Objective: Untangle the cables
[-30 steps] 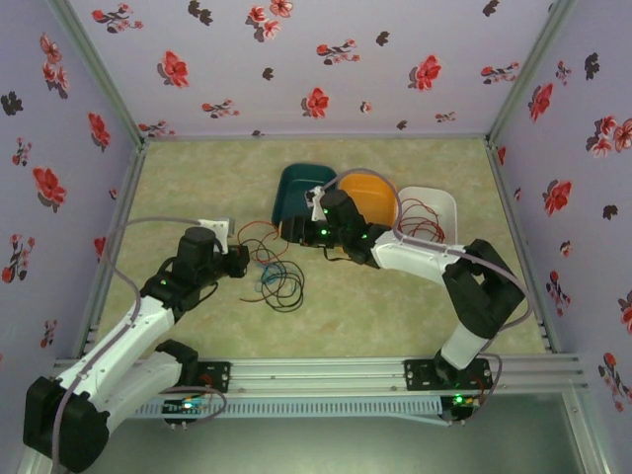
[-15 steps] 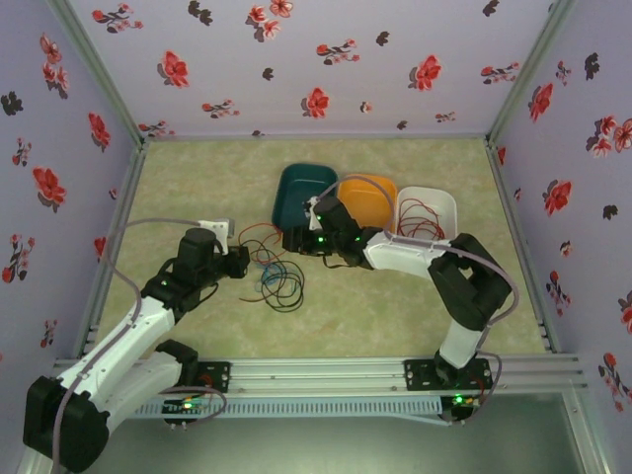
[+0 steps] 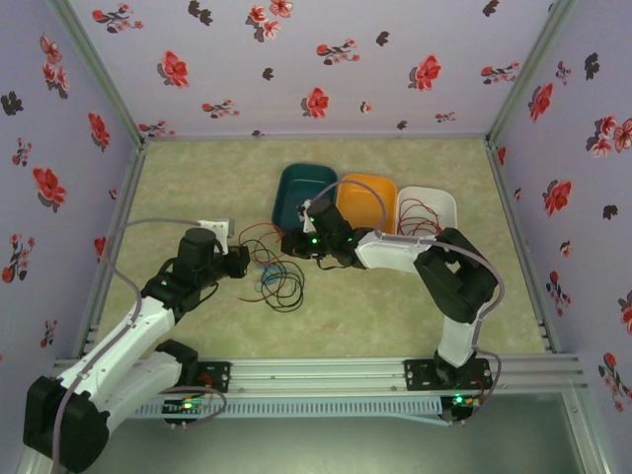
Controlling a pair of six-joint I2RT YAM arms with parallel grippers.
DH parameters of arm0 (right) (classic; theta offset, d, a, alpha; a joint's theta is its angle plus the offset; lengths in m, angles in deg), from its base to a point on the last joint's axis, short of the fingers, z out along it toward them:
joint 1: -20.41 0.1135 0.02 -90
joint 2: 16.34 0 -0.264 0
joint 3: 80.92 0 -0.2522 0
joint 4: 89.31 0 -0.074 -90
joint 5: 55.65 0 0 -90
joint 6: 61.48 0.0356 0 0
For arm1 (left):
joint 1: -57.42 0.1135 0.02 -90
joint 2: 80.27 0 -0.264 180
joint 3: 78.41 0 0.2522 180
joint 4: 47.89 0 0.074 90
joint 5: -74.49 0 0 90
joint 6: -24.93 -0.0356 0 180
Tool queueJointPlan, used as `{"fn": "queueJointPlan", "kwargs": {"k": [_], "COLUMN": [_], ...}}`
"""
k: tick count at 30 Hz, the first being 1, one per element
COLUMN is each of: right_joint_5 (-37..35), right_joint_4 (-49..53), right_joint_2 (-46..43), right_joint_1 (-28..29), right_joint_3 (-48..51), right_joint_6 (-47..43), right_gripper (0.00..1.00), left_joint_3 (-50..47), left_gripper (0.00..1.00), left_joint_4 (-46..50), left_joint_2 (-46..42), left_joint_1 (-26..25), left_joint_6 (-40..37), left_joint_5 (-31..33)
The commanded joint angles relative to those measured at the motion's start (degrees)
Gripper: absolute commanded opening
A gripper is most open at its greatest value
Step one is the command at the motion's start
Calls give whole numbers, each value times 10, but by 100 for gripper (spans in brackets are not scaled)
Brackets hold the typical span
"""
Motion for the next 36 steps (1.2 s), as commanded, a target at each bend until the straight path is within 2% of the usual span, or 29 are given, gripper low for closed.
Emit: {"fn": "queueJointPlan", "kwargs": {"k": [1, 6, 10, 13, 20, 30, 36], "right_joint_5": [-13, -47, -61, -73, -111, -153, -213], "right_joint_4": [17, 64, 89, 113, 165, 229, 289], "right_joint_2": [-31, -81, -123, -149, -213, -293, -344], "right_joint_1": [4, 4, 4, 4, 4, 5, 4], "right_joint_3": [-19, -18, -20, -25, -30, -47, -72], "right_joint_6": [-21, -49, -67, -83, -123, -176, -219], "right_gripper": [5, 0, 0, 0, 0, 0, 0], "left_joint_3": [-7, -13, -22, -33, -63, -87, -87], "left_gripper": [6, 10, 11, 13, 24, 26, 27], "left_joint_4": [8, 45, 74, 81, 68, 56, 64], "left_joint_2": [-2, -1, 4, 13, 36, 40, 35], "left_joint_1": [3, 4, 9, 20, 50, 81, 89], "left_joint_6": [8, 31, 70, 106, 164, 212, 215], "left_joint_5": [-8, 41, 95, 114, 116, 111, 110]}}
